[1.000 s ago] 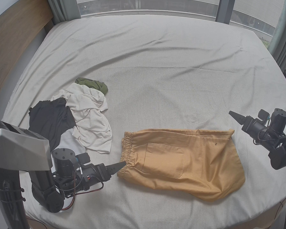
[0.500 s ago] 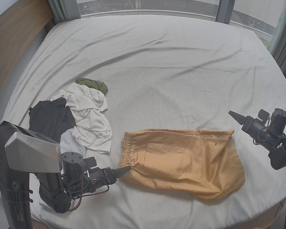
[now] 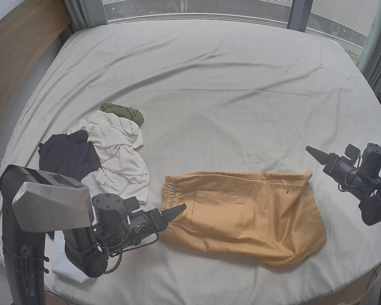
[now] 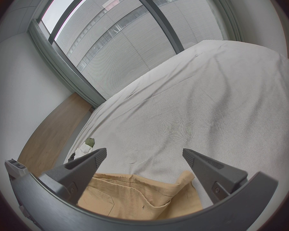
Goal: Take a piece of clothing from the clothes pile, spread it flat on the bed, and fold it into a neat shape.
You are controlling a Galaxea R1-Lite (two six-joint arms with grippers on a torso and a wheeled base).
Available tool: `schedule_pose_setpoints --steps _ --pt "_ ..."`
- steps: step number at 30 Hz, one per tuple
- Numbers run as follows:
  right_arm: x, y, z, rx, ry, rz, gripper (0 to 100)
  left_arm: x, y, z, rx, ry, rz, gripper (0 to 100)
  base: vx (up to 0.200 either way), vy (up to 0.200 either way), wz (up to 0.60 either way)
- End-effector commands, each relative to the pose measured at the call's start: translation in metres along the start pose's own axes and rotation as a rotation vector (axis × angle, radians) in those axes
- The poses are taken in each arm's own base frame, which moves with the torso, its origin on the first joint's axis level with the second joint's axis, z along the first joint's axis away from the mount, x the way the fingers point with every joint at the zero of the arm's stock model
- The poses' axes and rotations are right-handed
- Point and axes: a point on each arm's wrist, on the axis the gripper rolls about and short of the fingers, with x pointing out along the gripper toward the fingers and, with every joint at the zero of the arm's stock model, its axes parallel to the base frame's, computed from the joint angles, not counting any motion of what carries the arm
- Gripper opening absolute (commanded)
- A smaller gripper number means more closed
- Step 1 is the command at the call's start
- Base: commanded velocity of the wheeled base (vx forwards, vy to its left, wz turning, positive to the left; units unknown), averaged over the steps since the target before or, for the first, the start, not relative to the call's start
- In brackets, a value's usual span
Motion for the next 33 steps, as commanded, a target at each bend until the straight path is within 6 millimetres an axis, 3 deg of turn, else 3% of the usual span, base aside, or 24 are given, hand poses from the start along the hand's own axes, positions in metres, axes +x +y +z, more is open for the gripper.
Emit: schedule_pose_setpoints --steps 1,11,12,21,26,33 --pt "0.0 0.001 0.001 -0.003 -0.005 0.005 100 0.007 0.003 -0.007 -0.003 0.019 0.001 100 0.0 0.0 0.0" --pt "-0.001 0.003 0.002 -0.004 -0.006 0.009 100 0.015 -0.002 0.0 -0.012 -0.042 0.0 100 0.0 0.0 0.0" --pt "-0.001 0.003 0.002 -0.004 -0.006 0.009 100 0.015 -0.002 0.0 -0.018 -0.045 0.003 0 0.0 0.0 0.0" --pt "-0.001 0.004 0.001 -0.004 -0.004 0.012 100 0.008 -0.001 0.001 -0.039 -0.055 0.028 0 0.0 0.0 0.0" --pt "-0.001 0.004 -0.001 -0.001 0.005 0.01 100 -0.013 -0.008 0.006 -0.044 -0.075 0.062 0 0.0 0.0 0.0" --pt "-0.001 0.002 -0.005 0.004 0.021 0.004 100 -0.035 -0.001 0.009 -0.06 -0.075 0.121 0 0.0 0.0 0.0"
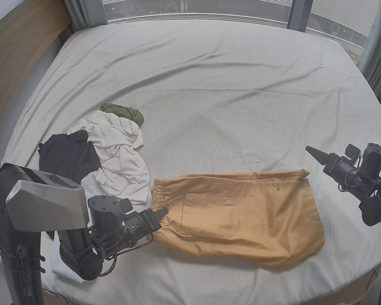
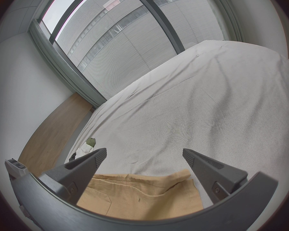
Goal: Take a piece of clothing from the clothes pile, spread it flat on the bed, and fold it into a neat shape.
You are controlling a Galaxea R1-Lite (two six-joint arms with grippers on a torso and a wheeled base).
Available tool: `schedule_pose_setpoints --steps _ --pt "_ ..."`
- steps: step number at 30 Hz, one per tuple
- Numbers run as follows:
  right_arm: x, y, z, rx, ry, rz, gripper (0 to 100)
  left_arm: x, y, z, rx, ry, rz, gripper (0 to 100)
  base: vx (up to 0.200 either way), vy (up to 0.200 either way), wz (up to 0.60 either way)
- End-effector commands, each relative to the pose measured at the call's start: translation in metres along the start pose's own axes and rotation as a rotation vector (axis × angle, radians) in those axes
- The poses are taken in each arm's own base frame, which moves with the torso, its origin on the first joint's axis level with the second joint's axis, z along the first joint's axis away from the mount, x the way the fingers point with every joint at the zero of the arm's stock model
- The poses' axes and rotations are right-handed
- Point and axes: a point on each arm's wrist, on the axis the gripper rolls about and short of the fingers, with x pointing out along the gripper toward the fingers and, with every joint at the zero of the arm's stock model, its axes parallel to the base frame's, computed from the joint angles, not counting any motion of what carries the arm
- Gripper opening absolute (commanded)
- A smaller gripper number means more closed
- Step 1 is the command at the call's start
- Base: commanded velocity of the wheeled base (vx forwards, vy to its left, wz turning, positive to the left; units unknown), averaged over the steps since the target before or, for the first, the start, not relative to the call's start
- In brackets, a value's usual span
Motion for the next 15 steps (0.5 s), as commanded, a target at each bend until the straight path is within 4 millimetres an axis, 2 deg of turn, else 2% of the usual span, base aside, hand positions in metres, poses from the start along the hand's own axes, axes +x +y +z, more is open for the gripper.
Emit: schedule_pose_setpoints --steps 1,7,15 --pt "0.0 -0.002 -0.003 0.004 0.011 -0.005 100 -0.012 -0.001 0.007 -0.004 -0.018 0.014 0 0.0 0.0 0.0" --pt "-0.002 -0.002 -0.007 0.012 0.034 0.0 100 -0.024 0.005 0.002 -0.011 -0.004 0.067 0 0.0 0.0 0.0" --pt "0.001 -0.005 -0.016 0.024 0.064 -0.007 100 -0.026 0.005 -0.001 -0.008 0.006 0.072 0 0.0 0.0 0.0"
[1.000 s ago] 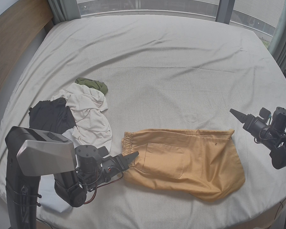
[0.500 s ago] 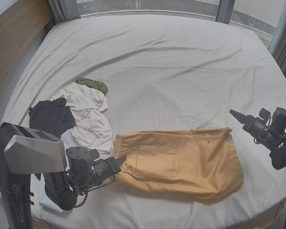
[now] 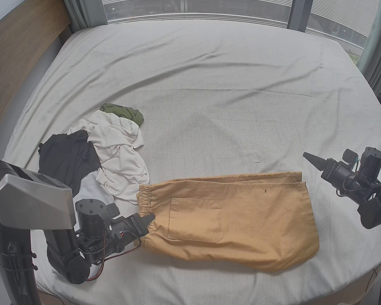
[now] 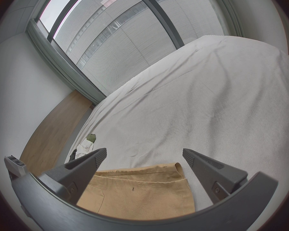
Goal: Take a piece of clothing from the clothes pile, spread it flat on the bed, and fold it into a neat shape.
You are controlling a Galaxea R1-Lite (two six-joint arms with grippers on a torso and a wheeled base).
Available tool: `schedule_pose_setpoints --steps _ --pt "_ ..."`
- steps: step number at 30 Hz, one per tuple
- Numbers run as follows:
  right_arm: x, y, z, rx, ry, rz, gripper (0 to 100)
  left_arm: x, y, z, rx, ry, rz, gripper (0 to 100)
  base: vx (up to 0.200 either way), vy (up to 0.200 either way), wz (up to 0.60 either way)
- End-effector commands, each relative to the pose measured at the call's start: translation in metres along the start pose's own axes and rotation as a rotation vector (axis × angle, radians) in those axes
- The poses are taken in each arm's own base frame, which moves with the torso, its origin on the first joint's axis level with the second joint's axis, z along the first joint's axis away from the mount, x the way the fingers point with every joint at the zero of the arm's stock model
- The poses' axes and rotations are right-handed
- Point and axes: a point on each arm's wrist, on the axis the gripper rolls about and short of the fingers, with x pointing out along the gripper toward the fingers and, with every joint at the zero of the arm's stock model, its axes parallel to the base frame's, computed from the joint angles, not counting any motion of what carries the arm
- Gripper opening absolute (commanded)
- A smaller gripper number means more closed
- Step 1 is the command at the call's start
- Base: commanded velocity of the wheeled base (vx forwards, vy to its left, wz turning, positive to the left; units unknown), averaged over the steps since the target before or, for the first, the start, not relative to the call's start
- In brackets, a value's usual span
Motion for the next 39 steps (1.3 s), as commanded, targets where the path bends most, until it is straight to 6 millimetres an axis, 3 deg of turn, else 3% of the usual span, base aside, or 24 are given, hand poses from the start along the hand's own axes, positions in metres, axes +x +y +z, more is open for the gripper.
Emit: schedule_pose_setpoints --steps 1,10,28,39 --pt "0.002 -0.004 -0.006 0.009 0.022 -0.011 100 -0.001 -0.001 0.0 0.002 0.0 -0.002 0 0.0 0.0 0.0" --pt "0.003 -0.005 -0.009 0.013 0.032 -0.014 100 -0.01 0.0 0.002 -0.005 -0.001 0.011 0 0.0 0.0 0.0" --pt "0.004 0.0 -0.013 0.013 0.047 0.0 100 -0.046 0.009 0.033 -0.04 -0.111 0.047 0 0.0 0.0 0.0" --pt "0.003 0.002 -0.014 0.01 0.048 0.006 100 -0.054 0.005 0.035 -0.034 -0.115 0.031 0 0.0 0.0 0.0"
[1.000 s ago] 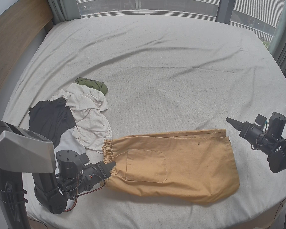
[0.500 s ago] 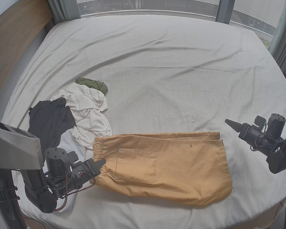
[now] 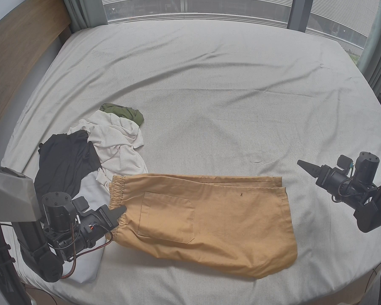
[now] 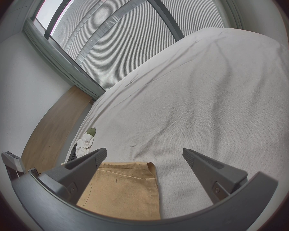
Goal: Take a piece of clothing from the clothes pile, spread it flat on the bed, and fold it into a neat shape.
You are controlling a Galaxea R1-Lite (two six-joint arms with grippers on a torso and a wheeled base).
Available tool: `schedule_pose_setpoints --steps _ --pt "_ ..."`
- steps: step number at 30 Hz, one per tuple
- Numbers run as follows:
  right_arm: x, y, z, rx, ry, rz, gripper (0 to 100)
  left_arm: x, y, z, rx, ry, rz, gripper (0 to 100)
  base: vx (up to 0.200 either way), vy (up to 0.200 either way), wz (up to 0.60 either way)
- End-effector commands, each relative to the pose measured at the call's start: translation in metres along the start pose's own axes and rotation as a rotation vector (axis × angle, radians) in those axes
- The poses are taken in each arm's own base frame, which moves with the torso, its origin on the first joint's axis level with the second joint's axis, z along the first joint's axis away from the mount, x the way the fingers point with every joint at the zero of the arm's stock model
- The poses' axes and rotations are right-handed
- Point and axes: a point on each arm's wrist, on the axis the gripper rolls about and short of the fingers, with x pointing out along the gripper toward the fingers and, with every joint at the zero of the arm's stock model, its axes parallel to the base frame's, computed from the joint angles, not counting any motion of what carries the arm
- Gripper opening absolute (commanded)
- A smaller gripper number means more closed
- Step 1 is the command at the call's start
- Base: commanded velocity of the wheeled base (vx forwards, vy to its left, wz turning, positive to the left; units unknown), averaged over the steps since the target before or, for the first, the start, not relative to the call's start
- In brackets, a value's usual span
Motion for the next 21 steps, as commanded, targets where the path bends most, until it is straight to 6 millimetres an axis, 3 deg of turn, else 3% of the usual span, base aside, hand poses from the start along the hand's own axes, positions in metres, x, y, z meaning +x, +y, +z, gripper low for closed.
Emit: schedule_pose_setpoints --steps 1,6,9,21 --pt "-0.001 0.0 0.0 -0.001 -0.002 0.001 100 -0.001 -0.008 0.001 0.011 -0.011 -0.032 0 0.0 0.0 0.0" --pt "-0.001 0.001 0.001 -0.001 -0.003 0.002 100 -0.001 -0.025 0.001 0.029 -0.017 -0.1 0 0.0 0.0 0.0" --pt "-0.001 0.001 0.001 -0.002 -0.004 0.002 100 0.002 -0.045 -0.005 0.05 -0.002 -0.18 0 0.0 0.0 0.0" --pt "-0.001 0.001 0.002 -0.003 -0.007 0.004 100 0.017 -0.083 -0.018 0.084 0.021 -0.33 0 0.0 0.0 0.0"
